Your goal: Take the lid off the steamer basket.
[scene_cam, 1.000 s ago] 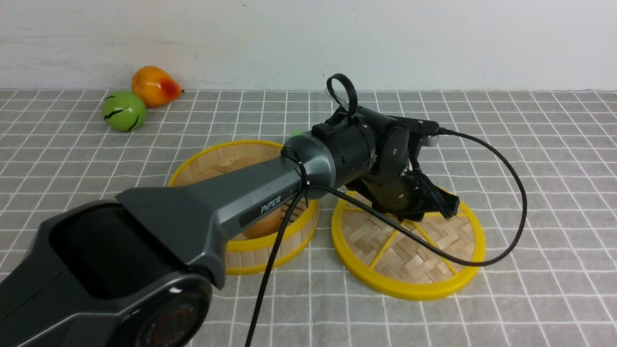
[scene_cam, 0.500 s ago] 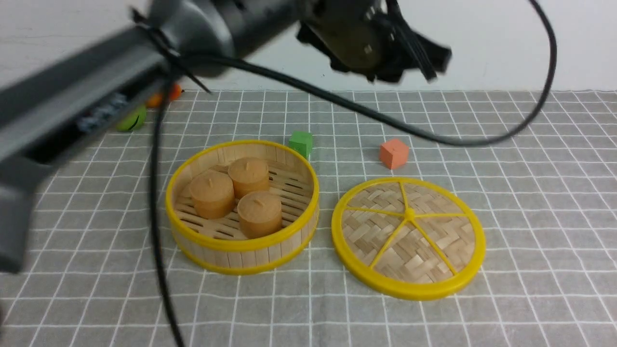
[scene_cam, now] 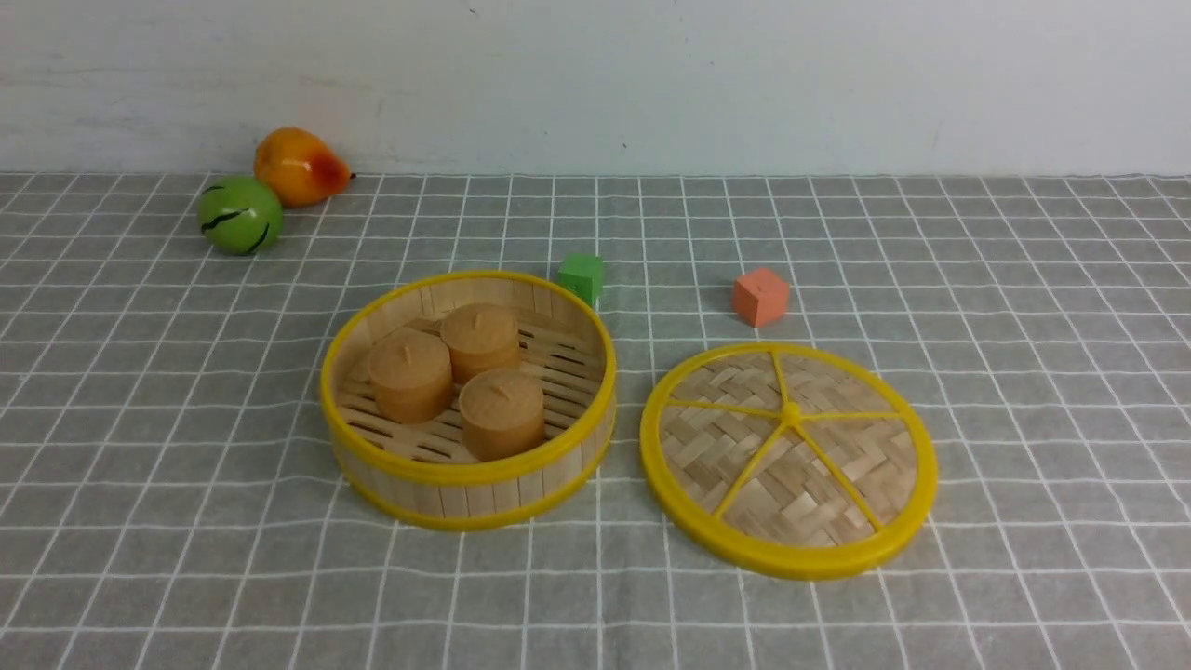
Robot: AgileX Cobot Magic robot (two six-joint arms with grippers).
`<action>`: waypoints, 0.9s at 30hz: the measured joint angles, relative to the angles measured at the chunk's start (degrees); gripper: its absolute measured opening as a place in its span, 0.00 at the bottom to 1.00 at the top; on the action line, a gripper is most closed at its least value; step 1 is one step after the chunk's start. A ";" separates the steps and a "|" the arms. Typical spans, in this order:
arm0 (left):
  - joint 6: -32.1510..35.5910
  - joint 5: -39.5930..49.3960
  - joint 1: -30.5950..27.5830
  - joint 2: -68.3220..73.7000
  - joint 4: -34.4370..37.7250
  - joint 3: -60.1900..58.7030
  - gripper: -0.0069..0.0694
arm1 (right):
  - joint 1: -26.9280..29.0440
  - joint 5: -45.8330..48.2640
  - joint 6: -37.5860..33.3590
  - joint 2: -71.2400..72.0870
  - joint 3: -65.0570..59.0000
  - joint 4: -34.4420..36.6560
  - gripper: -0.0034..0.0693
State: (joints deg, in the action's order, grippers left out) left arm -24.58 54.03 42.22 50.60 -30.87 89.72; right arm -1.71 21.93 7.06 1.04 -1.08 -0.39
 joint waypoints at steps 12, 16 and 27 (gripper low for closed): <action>-18.75 -22.23 0.00 -41.82 -1.74 -62.51 0.07 | 0.00 0.00 0.00 0.00 0.00 0.00 0.38; -18.75 -26.83 0.00 -50.19 -1.98 -70.20 0.07 | 0.00 0.00 0.00 0.00 0.00 0.00 0.38; -18.94 -21.17 0.00 -51.32 1.10 -74.93 0.07 | 0.00 0.00 0.00 0.00 0.00 0.00 0.38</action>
State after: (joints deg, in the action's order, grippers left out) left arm -43.53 32.86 42.22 -0.71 -29.77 14.80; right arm -1.71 21.93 7.06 1.04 -1.08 -0.39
